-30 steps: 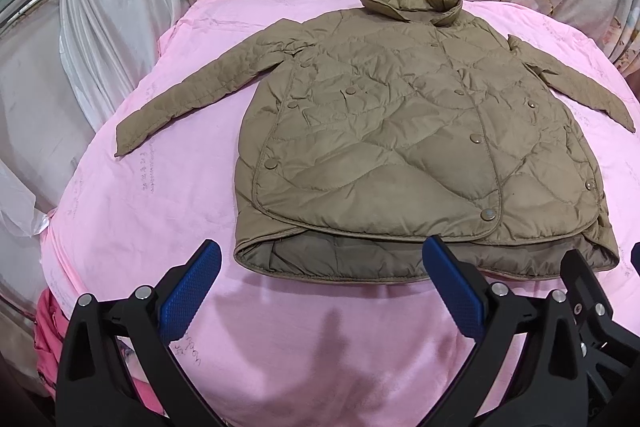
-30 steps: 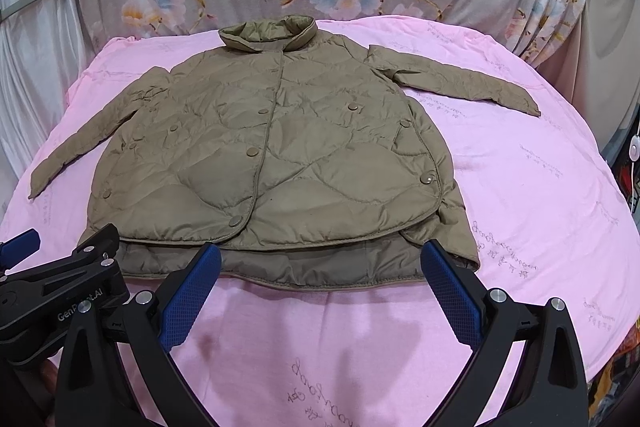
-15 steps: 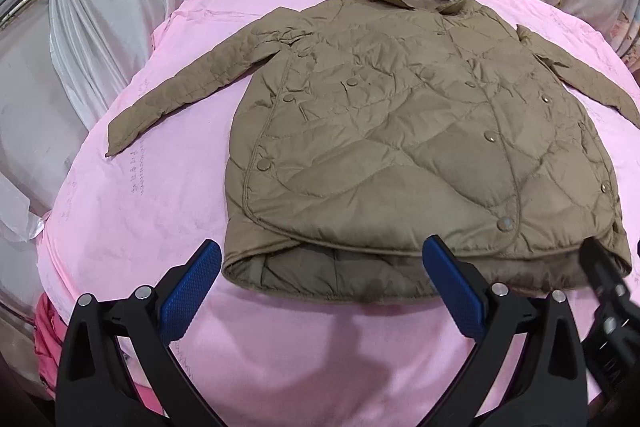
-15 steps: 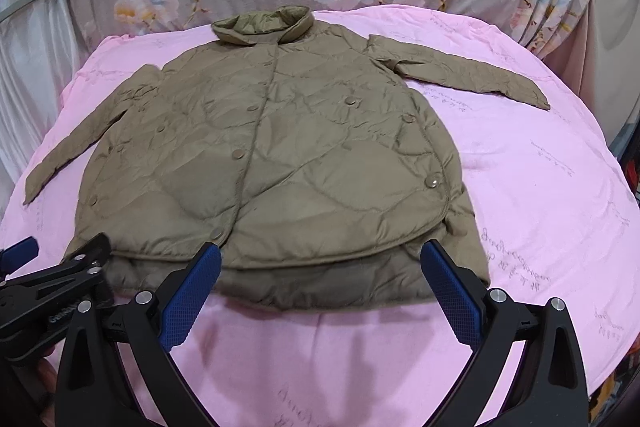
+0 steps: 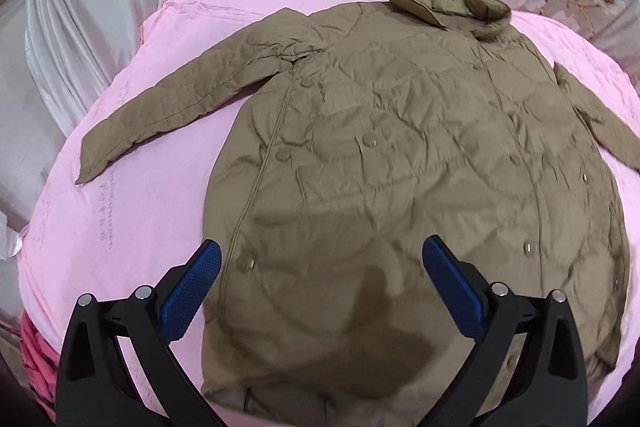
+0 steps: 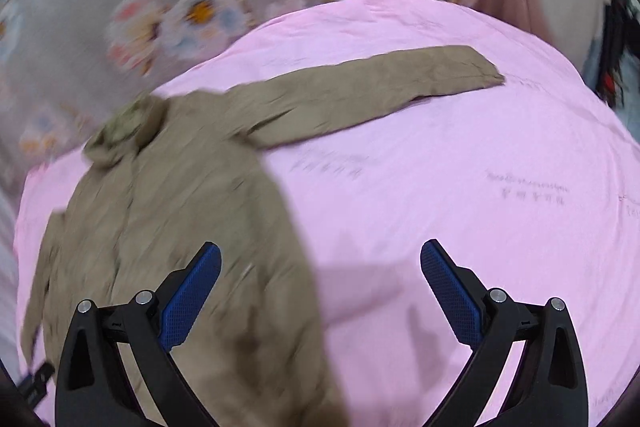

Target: Fold large clothes

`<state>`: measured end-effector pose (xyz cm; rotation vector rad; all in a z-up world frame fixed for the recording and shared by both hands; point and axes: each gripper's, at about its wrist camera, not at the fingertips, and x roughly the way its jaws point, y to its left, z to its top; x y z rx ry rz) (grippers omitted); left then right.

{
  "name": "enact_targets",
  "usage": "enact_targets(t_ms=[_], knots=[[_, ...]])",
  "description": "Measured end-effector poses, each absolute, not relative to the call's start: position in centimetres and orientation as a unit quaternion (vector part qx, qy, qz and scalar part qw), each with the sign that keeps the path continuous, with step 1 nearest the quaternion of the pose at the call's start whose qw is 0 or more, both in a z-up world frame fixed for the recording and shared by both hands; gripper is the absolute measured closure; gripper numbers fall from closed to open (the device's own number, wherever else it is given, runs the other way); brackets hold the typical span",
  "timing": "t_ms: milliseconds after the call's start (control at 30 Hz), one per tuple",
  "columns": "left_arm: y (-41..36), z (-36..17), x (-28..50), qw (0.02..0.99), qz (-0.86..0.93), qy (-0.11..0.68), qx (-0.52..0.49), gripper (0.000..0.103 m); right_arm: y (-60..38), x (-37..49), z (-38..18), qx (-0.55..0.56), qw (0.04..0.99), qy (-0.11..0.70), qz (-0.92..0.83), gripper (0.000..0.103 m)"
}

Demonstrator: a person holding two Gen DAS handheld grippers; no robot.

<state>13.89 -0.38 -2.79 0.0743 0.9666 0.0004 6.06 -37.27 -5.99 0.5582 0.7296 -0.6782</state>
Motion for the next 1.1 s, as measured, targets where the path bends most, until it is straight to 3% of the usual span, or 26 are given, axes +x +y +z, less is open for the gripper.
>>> enact_targets(t_ms=[467, 633, 667, 733, 800, 833, 967, 1100], knots=[[2.2, -3.6, 21.5, 0.901, 0.054, 0.431, 0.013, 0.005, -59.6, 7.6, -10.6, 0.391, 0.779, 0.26, -0.415, 0.014], [2.8, -5.1, 23.0, 0.895, 0.063, 0.442, 0.014, 0.005, -62.9, 8.2, -13.1, 0.436, 0.758, 0.237, -0.422, 0.027], [2.8, -5.5, 23.2, 0.893, 0.065, 0.446, 0.015, 0.005, -63.0, 8.3, -13.1, 0.431, 0.76, 0.233, -0.427, 0.032], [2.8, -6.3, 23.6, 0.889, 0.068, 0.453, 0.017, 0.005, -63.5, 9.2, -12.8, 0.413, 0.764, 0.236, -0.436, 0.053], [2.9, -7.1, 23.8, 0.884, 0.071, 0.462, 0.018, 0.005, -64.0, 9.7, -12.6, 0.413, 0.764, 0.234, -0.437, 0.086], [2.9, -7.4, 23.9, 0.883, 0.072, 0.463, 0.019, 0.005, -64.2, 9.7, -12.5, 0.417, 0.767, 0.227, -0.431, 0.091], [2.7, -7.9, 23.6, 0.886, 0.078, 0.456, 0.026, 0.005, -61.7, 11.0, -7.8, 0.384, 0.813, 0.177, -0.4, 0.096], [2.3, -8.2, 23.3, 0.889, 0.086, 0.448, 0.036, 0.005, -53.4, 14.8, 0.3, 0.277, 0.906, 0.147, -0.285, 0.096]])
